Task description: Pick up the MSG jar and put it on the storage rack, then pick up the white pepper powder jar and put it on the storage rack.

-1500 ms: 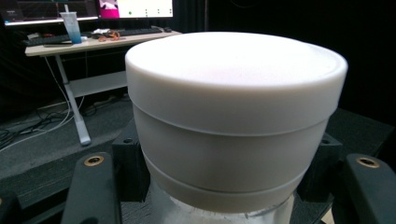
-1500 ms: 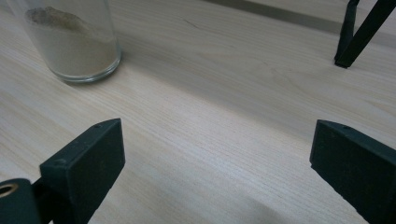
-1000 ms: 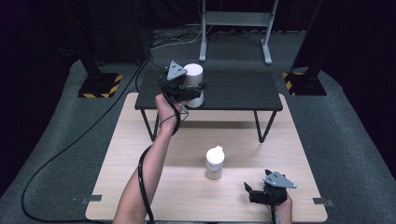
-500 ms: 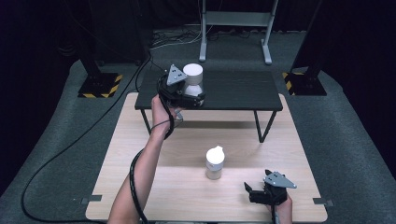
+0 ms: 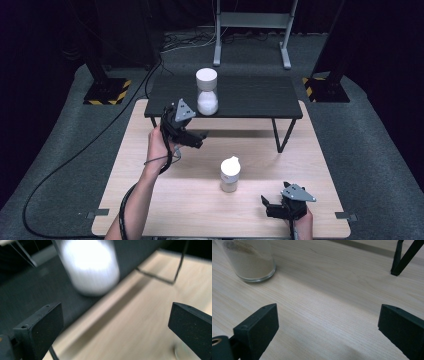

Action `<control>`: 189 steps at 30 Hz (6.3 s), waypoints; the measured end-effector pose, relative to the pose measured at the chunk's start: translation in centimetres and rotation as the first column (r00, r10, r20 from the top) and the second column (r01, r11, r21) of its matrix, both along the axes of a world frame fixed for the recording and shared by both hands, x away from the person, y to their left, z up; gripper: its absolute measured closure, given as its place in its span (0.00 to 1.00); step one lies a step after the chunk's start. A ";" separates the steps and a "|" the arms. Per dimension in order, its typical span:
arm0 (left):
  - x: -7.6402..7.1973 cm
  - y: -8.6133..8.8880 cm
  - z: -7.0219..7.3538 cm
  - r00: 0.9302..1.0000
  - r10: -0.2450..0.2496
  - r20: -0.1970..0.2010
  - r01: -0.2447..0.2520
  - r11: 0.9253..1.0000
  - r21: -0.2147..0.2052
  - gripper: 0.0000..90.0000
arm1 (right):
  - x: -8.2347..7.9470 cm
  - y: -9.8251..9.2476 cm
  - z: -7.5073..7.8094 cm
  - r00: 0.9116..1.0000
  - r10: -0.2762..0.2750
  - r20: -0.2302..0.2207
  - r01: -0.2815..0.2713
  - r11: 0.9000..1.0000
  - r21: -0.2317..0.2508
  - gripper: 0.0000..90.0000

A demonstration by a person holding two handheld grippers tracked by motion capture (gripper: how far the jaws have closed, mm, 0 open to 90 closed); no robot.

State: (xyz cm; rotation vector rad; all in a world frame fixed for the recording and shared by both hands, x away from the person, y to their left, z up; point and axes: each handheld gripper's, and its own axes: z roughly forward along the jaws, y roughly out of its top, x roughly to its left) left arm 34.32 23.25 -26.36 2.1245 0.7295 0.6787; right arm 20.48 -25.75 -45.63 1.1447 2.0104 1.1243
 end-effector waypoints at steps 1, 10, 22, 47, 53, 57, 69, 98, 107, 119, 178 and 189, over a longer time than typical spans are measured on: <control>-0.2 0.1 -0.6 1.000 -0.004 -0.023 0.004 1.000 0.014 0.00 | 0.0 0.0 0.0 1.000 -0.001 0.001 0.001 1.000 -0.002 0.03; -1.3 2.3 -6.8 0.980 0.069 -0.186 -0.053 0.994 0.092 0.00 | 0.0 0.5 0.2 1.000 -0.004 -0.004 0.004 1.000 -0.026 0.03; -4.7 6.1 -14.4 0.939 0.234 -0.252 -0.241 0.971 0.005 0.00 | -0.1 0.5 0.1 1.000 -0.010 0.001 0.010 1.000 -0.022 0.03; -5.9 7.1 -17.5 0.913 0.310 -0.265 -0.334 0.941 -0.050 0.00 | 0.0 0.0 0.0 1.000 -0.011 -0.005 0.011 1.000 0.005 0.03; -5.9 7.1 -17.5 0.913 0.310 -0.264 -0.333 0.941 -0.050 0.00 | 0.1 -1.0 -0.2 0.999 -0.024 -0.022 0.025 0.996 0.081 0.02; -5.9 7.1 -17.5 0.913 0.310 -0.264 -0.333 0.942 -0.049 0.00 | 0.5 -0.5 0.2 0.998 -0.042 -0.046 0.044 0.997 0.058 0.01; -6.0 7.1 -17.5 0.914 0.310 -0.263 -0.334 0.941 -0.049 0.00 | -2.0 3.0 0.9 0.981 -0.189 0.048 0.188 0.982 0.027 0.03; -6.0 7.1 -17.5 0.913 0.311 -0.264 -0.336 0.940 -0.052 0.00 | 0.8 10.1 3.9 0.995 -0.067 -0.079 0.072 0.995 0.066 0.00; -6.0 7.1 -17.5 0.913 0.311 -0.264 -0.336 0.940 -0.052 0.00 | 2.8 12.1 3.7 0.997 -0.024 -0.073 0.027 0.999 0.045 0.00; -6.0 7.1 -17.5 0.913 0.311 -0.264 -0.336 0.941 -0.051 0.00 | 5.1 13.5 2.6 0.996 0.000 -0.086 0.002 1.000 0.017 0.00; -6.0 7.0 -17.5 0.914 0.310 -0.261 -0.333 0.941 -0.049 0.01 | 6.2 10.4 2.9 0.997 0.022 -0.077 -0.021 1.000 0.016 0.34; -6.1 7.1 -17.5 0.915 0.309 -0.260 -0.333 0.942 -0.050 0.01 | 6.6 9.5 3.7 0.997 -0.004 -0.078 0.006 1.000 0.014 0.34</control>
